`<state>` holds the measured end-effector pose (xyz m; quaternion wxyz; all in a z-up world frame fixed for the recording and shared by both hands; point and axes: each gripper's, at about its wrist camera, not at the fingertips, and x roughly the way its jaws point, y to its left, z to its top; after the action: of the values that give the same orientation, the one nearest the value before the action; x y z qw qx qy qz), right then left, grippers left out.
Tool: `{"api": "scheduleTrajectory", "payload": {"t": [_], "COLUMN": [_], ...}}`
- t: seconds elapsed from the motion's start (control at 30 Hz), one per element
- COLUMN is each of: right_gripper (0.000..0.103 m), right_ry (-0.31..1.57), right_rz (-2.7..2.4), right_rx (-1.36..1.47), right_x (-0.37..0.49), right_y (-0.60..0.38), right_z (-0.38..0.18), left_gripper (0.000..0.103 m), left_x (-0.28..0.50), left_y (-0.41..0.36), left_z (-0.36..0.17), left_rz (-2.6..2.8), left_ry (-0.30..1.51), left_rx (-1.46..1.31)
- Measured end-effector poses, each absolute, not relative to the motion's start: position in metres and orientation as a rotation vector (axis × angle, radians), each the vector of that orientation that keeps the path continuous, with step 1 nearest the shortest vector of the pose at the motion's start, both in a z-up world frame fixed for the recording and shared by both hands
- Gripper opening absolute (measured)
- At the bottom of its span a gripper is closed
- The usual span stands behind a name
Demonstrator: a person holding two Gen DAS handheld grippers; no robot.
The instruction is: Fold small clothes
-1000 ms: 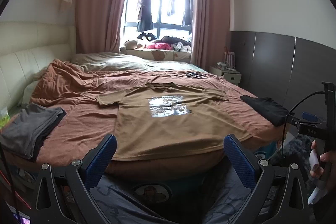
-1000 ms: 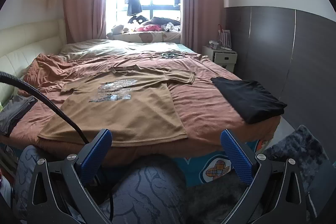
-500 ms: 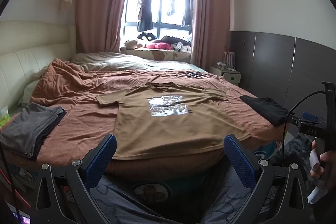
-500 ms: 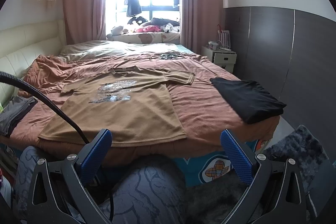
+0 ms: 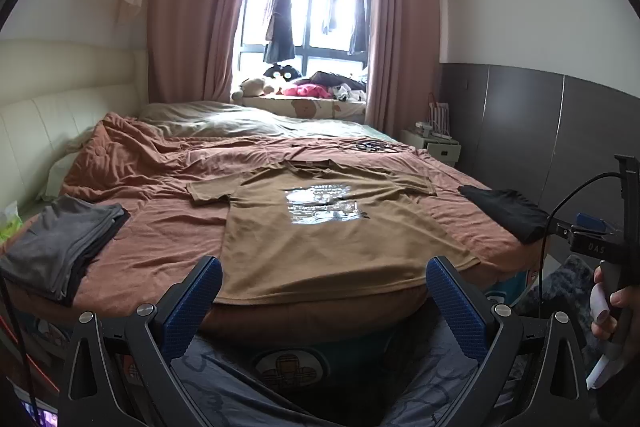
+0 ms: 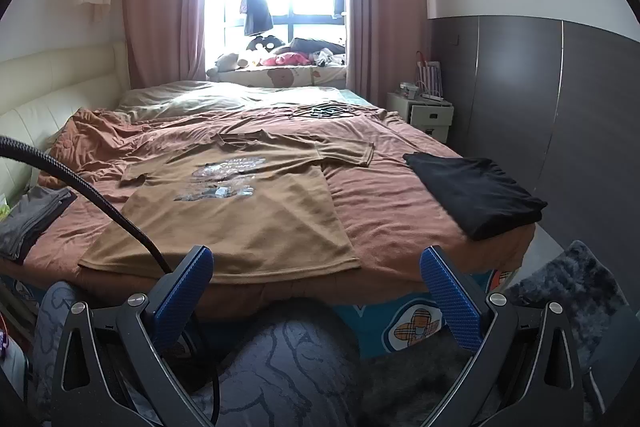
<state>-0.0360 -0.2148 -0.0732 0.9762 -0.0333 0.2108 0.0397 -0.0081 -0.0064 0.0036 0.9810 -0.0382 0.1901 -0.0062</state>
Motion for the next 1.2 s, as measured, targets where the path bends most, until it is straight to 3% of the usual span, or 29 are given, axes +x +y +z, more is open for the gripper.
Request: {"api": "scheduleTrajectory", "payload": {"t": [1.2], "right_gripper": [0.103], "right_ry": [0.429], "right_rz": [0.096], "right_rx": [-0.087], "right_x": [-0.013], "right_y": [-0.188], "right_z": [-0.055], "left_gripper": [0.103], "left_x": [0.008], "left_y": [0.041], "left_z": [0.015], "left_rz": [-0.006], "left_ry": [0.403], "left_rx": [-0.086]}}
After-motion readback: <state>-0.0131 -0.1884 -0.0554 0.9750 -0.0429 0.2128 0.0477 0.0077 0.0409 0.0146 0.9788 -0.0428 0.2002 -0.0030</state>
